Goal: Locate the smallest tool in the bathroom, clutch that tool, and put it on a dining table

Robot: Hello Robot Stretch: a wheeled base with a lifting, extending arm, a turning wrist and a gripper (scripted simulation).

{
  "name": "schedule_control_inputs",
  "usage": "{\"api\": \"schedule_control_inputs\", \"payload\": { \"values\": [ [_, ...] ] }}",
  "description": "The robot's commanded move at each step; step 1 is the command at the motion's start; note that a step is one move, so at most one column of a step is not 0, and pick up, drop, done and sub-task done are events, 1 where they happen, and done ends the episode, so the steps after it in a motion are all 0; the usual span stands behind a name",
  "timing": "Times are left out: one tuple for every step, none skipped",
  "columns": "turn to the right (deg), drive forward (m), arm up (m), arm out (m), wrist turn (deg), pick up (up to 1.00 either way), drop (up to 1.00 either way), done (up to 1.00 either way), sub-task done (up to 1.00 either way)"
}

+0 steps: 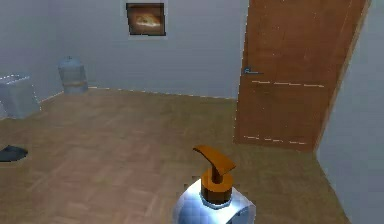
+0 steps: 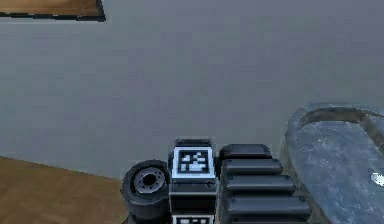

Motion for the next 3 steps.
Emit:
{"api": "schedule_control_inputs", "payload": {
  "values": [
    [33.0,0.0,0.0,0.0,0.0,0.0,0.0,0.0,0.0],
    [0.0,0.5,0.0,0.0,0.0,0.0,0.0,0.0,0.0],
    [-45.0,0.0,0.0,0.0,0.0,0.0,0.0,0.0,0.0]
  ]
}}
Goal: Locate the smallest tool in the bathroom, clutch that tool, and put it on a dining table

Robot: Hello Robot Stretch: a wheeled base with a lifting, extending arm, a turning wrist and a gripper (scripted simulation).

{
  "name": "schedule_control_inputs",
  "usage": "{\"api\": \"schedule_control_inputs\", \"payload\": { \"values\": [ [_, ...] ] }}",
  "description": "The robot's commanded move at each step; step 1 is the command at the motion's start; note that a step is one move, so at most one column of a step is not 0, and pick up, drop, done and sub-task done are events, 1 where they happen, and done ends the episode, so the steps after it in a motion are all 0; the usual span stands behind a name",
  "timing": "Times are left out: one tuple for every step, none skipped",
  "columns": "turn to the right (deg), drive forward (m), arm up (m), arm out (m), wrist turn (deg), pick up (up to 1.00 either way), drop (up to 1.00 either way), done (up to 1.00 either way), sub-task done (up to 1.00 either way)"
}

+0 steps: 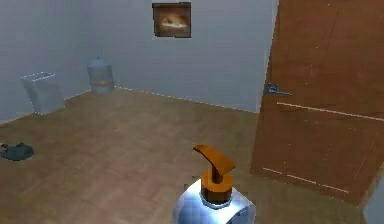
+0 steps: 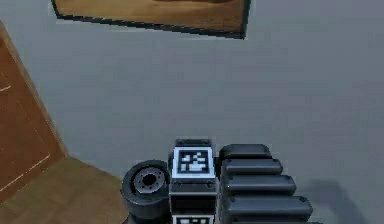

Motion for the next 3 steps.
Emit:
{"api": "schedule_control_inputs", "payload": {
  "values": [
    [0.0,1.0,0.0,0.0,0.0,0.0,0.0,0.0,0.0],
    [0.0,0.4,0.0,0.0,0.0,0.0,0.0,0.0,0.0],
    [21.0,0.0,0.0,0.0,0.0,0.0,0.0,0.0,0.0]
  ]
}}
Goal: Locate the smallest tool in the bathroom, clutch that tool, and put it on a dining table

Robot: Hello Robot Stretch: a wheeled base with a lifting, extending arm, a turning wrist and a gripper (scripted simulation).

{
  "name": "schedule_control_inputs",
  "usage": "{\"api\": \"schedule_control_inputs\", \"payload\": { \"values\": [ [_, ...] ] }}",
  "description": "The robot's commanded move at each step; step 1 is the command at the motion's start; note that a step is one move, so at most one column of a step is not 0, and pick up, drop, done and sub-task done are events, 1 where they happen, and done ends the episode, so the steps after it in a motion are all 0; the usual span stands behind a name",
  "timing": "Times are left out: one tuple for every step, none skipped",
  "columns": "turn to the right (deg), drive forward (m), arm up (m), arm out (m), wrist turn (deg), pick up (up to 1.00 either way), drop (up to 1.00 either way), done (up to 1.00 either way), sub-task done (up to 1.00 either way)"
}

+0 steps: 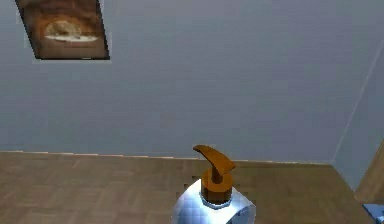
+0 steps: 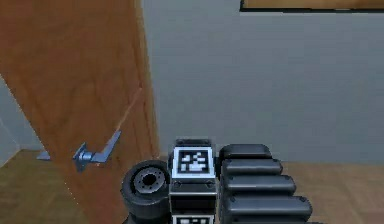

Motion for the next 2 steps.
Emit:
{"api": "schedule_control_inputs", "payload": {
  "values": [
    [0.0,0.65,0.0,0.0,0.0,0.0,0.0,0.0,0.0],
    [15.0,0.0,0.0,0.0,0.0,0.0,0.0,0.0,0.0]
  ]
}}
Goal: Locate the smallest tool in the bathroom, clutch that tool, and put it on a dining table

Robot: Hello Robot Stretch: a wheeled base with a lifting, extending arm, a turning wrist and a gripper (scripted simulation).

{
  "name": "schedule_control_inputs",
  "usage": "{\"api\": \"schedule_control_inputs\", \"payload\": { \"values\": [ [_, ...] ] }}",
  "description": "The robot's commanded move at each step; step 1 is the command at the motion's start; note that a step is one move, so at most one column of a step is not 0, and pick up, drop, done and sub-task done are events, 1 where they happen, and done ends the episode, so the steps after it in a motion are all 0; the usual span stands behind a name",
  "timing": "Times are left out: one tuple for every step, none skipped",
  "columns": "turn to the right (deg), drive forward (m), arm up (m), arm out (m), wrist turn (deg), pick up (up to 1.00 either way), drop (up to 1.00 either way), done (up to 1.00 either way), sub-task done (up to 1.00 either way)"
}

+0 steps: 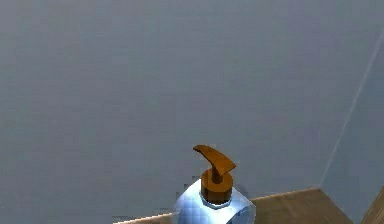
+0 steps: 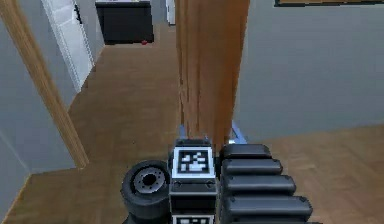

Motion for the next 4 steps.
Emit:
{"api": "schedule_control_inputs", "payload": {
  "values": [
    [0.0,0.05,0.0,0.0,0.0,0.0,0.0,0.0,0.0],
    [33.0,0.0,0.0,0.0,0.0,0.0,0.0,0.0,0.0],
    [0.0,0.05,0.0,0.0,0.0,0.0,0.0,0.0,0.0],
    [-18.0,0.0,0.0,0.0,0.0,0.0,0.0,0.0,0.0]
  ]
}}
